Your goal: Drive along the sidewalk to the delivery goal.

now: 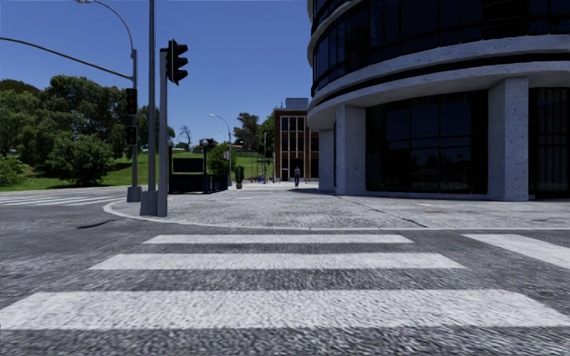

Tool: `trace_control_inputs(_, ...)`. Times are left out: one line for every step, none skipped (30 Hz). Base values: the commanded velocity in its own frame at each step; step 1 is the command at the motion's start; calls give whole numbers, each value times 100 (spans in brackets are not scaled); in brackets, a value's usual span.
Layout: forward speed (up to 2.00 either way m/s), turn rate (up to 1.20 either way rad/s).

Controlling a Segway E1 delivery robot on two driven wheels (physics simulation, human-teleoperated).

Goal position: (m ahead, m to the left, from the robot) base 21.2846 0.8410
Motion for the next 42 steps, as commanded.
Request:
trace_control_inputs(200, 0)
trace_control_inputs(200, 0)
trace_control_inputs(200, 0)
trace_control_inputs(200, 0)
trace_control_inputs(200, 0)
trace_control_inputs(200, 0)
trace_control_inputs(200, 0)
trace_control_inputs(200, 0)
trace_control_inputs(200, 0)
trace_control_inputs(200, 0)
trace_control_inputs(200, 0)
trace_control_inputs(200, 0)
trace_control_inputs(200, 0)
trace_control_inputs(200, 0)
trace_control_inputs(200, 0)
trace_control_inputs(200, 0)
trace_control_inputs(200, 0)
trace_control_inputs(200, 0)
trace_control_inputs(200, 0)
trace_control_inputs(200, 0)
trace_control_inputs(200, 0)
trace_control_inputs(200, 0)
trace_control_inputs(200, 0)
trace_control_inputs(200, 0)
trace_control_inputs(200, 0)
trace_control_inputs(200, 0)
trace_control_inputs(200, 0)
trace_control_inputs(200, 0)
trace_control_inputs(200, 0)
trace_control_inputs(200, 0)
trace_control_inputs(200, 0)
trace_control_inputs(200, 0)
trace_control_inputs(200, 0)
trace_control_inputs(200, 0)
trace_control_inputs(200, 0)
trace_control_inputs(200, 0)
trace_control_inputs(200, 0)
trace_control_inputs(200, 14)
trace_control_inputs(200, 14)
trace_control_inputs(200, 24)
trace_control_inputs(200, 26)
trace_control_inputs(200, 27)
